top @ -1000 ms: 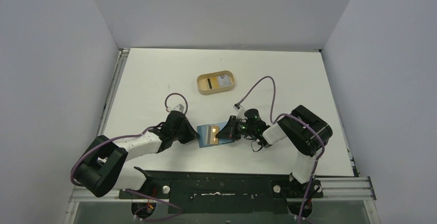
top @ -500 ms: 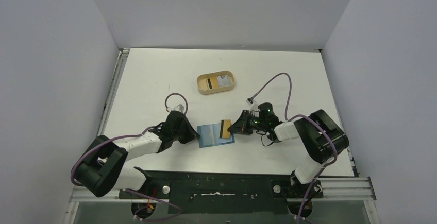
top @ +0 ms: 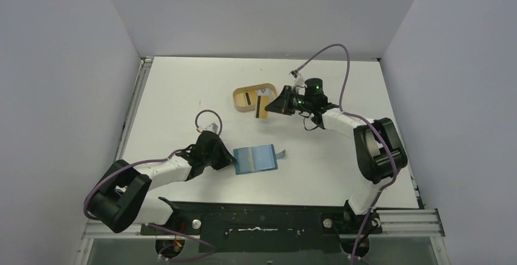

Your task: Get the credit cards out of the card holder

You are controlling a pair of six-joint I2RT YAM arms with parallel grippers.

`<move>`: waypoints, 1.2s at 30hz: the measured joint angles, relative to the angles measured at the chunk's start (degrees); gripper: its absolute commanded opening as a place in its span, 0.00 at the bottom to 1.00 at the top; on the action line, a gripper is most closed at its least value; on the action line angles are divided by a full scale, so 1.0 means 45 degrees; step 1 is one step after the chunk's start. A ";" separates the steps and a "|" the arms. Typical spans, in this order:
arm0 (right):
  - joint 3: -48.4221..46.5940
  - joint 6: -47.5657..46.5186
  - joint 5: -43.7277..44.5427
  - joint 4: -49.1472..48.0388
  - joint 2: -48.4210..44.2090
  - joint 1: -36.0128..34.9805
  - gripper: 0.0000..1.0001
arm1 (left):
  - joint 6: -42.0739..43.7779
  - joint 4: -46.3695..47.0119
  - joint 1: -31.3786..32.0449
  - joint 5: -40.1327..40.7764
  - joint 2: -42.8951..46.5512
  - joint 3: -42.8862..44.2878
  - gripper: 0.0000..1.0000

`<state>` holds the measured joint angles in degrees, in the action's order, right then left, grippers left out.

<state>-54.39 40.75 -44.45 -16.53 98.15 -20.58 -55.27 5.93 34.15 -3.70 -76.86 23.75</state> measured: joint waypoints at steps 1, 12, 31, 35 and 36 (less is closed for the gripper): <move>-0.0816 -0.0063 -0.0010 0.0083 0.0529 0.0039 0.00 | -0.0005 0.0005 0.0000 -0.0010 0.0000 0.0000 0.00; -0.7771 -0.0350 -0.0214 0.1836 0.5697 0.0175 0.00 | -0.0015 0.0087 0.0005 -0.0107 -0.0034 -0.0010 0.00; -1.1283 -0.2574 -0.0209 0.5795 0.7776 0.0005 0.00 | -0.0053 0.0491 0.0005 -0.0321 -0.0034 -0.0228 0.00; -1.1540 -0.2773 -0.0131 0.6052 0.8272 -0.0039 0.00 | -0.0107 0.0573 0.0005 -0.0340 -0.0034 -0.0282 0.00; -1.1618 -0.2812 -0.0083 0.6144 0.8403 -0.0053 0.00 | -0.0121 0.0593 0.0005 -0.0340 -0.0034 -0.0282 0.00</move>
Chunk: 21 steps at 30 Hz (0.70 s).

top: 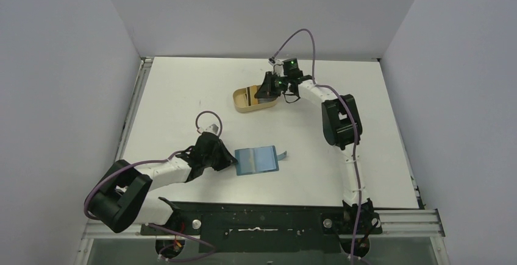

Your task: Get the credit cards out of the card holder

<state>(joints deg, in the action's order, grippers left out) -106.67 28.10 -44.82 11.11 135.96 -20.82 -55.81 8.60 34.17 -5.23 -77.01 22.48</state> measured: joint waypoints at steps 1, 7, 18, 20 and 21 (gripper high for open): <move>-0.0102 -0.0063 0.0044 0.0063 0.0160 -0.0029 0.00 | -0.0015 0.0019 0.0000 0.0000 0.0000 -0.0015 0.00; -0.0908 -0.0296 0.0146 0.0884 0.0879 -0.0155 0.00 | -0.0126 0.0136 0.0000 -0.0010 0.0015 -0.0092 0.00; -0.1768 -0.0593 0.0452 0.1598 0.0986 -0.0393 0.06 | -0.0155 0.0257 0.0000 -0.0039 0.0078 -0.0204 0.00; -0.1826 -0.0636 0.0500 0.1710 0.0991 -0.0408 0.09 | -0.0160 0.0253 0.0000 -0.0044 0.0102 -0.0219 0.00; -0.1860 -0.0675 0.0539 0.1773 0.0991 -0.0408 0.09 | -0.0160 0.0253 0.0000 -0.0044 0.0112 -0.0228 0.00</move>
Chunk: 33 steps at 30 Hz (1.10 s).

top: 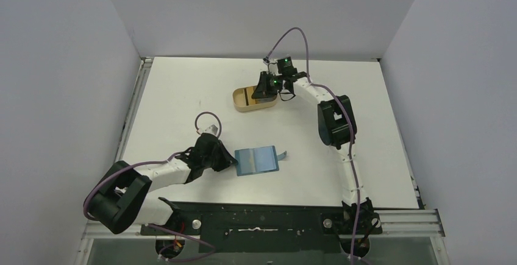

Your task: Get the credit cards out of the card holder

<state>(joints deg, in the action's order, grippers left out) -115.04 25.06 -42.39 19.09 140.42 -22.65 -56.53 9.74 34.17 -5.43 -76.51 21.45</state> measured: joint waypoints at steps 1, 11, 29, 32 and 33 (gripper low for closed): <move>-0.0019 -0.0044 0.0034 0.0044 0.0000 0.0005 0.09 | -0.0005 0.0000 0.0000 0.0000 0.0005 0.0000 0.00; -0.0962 -0.0379 0.0272 0.0967 0.0015 0.0024 0.31 | -0.0005 0.0000 0.0000 0.0000 0.0102 -0.0073 0.00; -0.3555 -0.0869 0.1107 0.2613 0.0010 0.0374 0.85 | 0.0408 -0.1059 0.0000 0.0058 0.0423 0.0214 0.00; -0.3623 -0.0991 0.1457 0.2832 -0.0117 0.0578 0.86 | 0.0738 -0.1977 0.0000 0.0199 0.0738 0.0525 0.00; -0.3565 -0.1025 0.1603 0.2861 -0.0209 0.0636 0.86 | 0.0850 -0.2331 0.0000 0.0253 0.0869 0.0651 0.00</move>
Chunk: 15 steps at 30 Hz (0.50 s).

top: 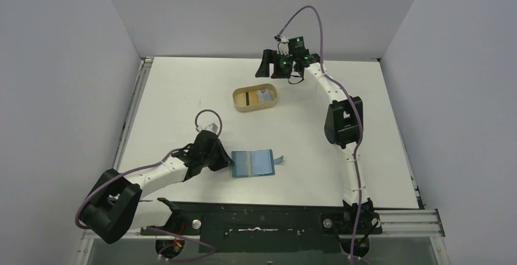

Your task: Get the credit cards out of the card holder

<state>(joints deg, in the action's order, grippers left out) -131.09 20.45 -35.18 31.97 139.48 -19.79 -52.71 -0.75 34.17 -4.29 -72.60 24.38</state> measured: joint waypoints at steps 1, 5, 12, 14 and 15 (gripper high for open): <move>0.0253 -0.0039 0.0170 -0.0034 -0.0185 0.0044 0.87 | 0.0126 -0.0321 0.0000 0.0053 0.0136 0.0141 0.00; 0.2045 -0.0063 0.0748 -0.0073 -0.1608 0.0214 0.87 | 0.0539 -0.1316 0.0000 0.0233 0.0573 0.0695 0.00; 0.5163 -0.0107 0.1778 -0.0933 -0.4789 -0.0126 0.88 | 0.1127 -0.2701 0.0073 0.0423 0.0675 0.1846 0.00; 0.5999 -0.0219 0.2137 -0.1180 -0.5678 -0.0486 0.88 | 0.1258 -0.3045 0.0136 0.0544 0.0675 0.2186 0.00; 0.6475 -0.0306 0.2346 -0.1316 -0.6105 -0.0743 0.88 | 0.1292 -0.3133 0.0151 0.0578 0.0675 0.2278 0.00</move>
<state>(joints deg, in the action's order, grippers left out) -101.95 19.07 -24.62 26.04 112.01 -23.14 -46.89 -14.85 34.85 -1.69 -69.56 34.63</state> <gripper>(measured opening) 0.873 0.007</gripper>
